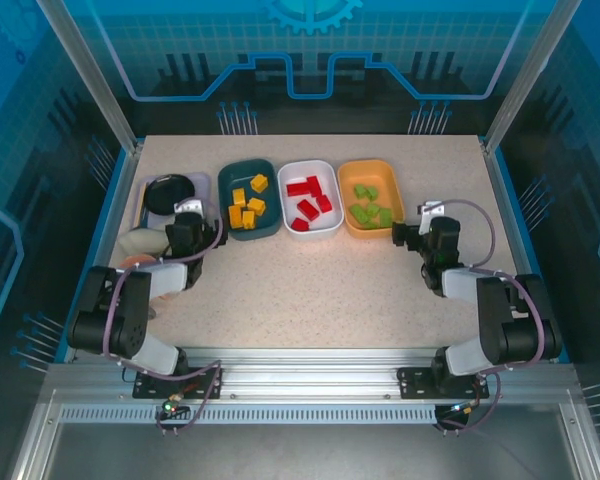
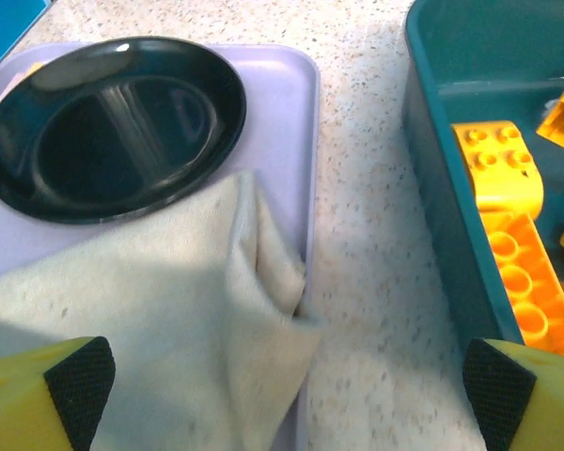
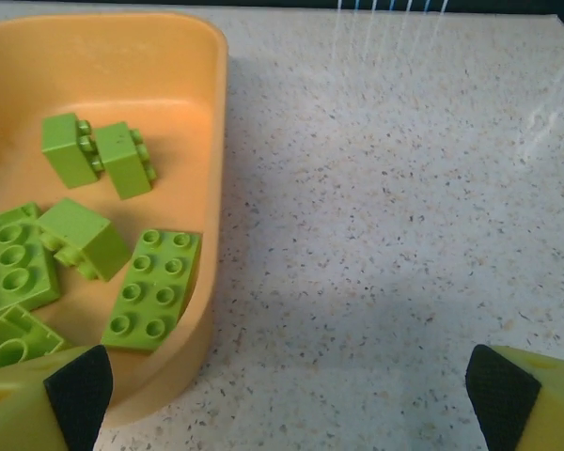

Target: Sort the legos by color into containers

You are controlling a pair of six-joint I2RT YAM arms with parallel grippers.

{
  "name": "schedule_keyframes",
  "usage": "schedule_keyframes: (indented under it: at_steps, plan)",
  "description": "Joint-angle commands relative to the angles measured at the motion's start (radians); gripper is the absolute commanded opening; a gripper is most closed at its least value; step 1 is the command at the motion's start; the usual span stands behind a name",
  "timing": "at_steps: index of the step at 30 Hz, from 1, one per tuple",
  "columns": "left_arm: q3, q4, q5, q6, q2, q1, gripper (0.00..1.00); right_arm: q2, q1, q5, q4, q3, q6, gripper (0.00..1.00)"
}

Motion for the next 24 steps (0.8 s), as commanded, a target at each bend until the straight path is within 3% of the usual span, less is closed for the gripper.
schedule_keyframes:
  at_steps: [1,8,24]
  plan:
    - [-0.094,0.271,0.033,0.004,0.012,0.017,0.99,0.009,-0.015,-0.020,0.214,-0.082,-0.005,1.00]
    - [-0.089,0.262,0.048,0.005,0.018,0.021,0.99,0.035,0.039,0.111,0.135,-0.017,-0.021,1.00]
    - [-0.090,0.260,0.049,0.005,0.017,0.021,0.99,0.038,0.055,0.116,0.132,-0.012,-0.039,1.00]
